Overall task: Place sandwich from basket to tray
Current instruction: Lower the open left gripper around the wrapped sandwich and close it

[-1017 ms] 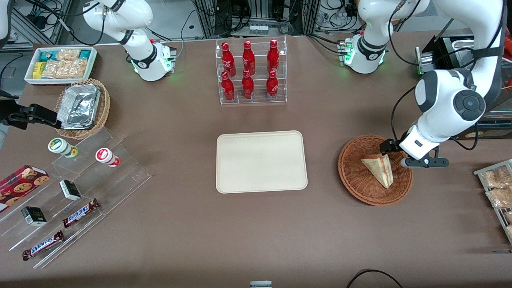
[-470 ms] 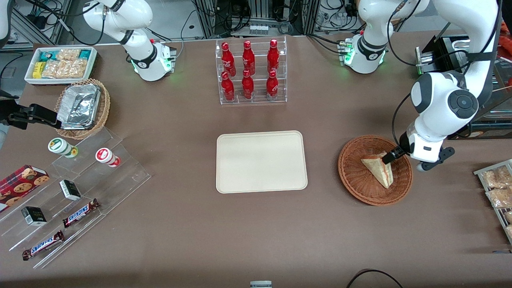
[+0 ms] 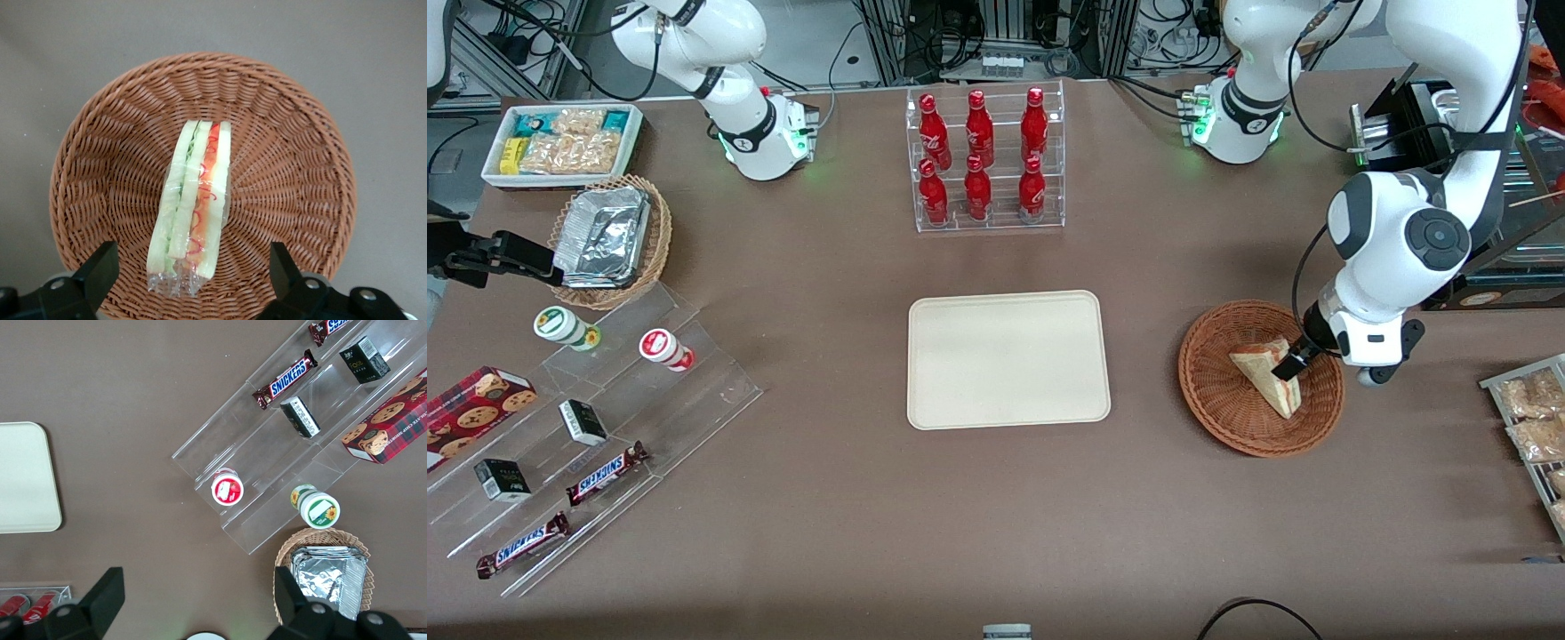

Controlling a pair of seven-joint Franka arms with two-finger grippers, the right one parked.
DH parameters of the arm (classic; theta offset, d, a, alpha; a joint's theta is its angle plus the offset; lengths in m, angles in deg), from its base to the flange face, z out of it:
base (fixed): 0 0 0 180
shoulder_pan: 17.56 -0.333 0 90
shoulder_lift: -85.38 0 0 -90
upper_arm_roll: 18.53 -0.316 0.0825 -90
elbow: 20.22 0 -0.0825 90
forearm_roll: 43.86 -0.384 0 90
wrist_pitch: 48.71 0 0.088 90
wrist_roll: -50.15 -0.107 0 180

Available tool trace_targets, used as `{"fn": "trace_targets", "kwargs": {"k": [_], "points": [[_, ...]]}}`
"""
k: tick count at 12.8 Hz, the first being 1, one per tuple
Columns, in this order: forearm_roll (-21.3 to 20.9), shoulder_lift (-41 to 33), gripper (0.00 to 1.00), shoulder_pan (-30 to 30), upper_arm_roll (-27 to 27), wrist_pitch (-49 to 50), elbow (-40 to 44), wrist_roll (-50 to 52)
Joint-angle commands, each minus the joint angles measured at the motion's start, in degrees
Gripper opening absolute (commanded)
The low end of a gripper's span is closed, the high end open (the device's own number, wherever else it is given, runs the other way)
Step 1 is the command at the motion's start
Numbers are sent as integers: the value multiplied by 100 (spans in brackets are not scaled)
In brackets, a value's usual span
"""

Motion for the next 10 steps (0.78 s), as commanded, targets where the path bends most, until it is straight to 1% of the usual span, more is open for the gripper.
{"fn": "trace_targets", "kwargs": {"k": [1,10], "points": [[-131,254,100,45,-9,-128,5,190],[-122,711,100,45,0,-304,14,207]]}}
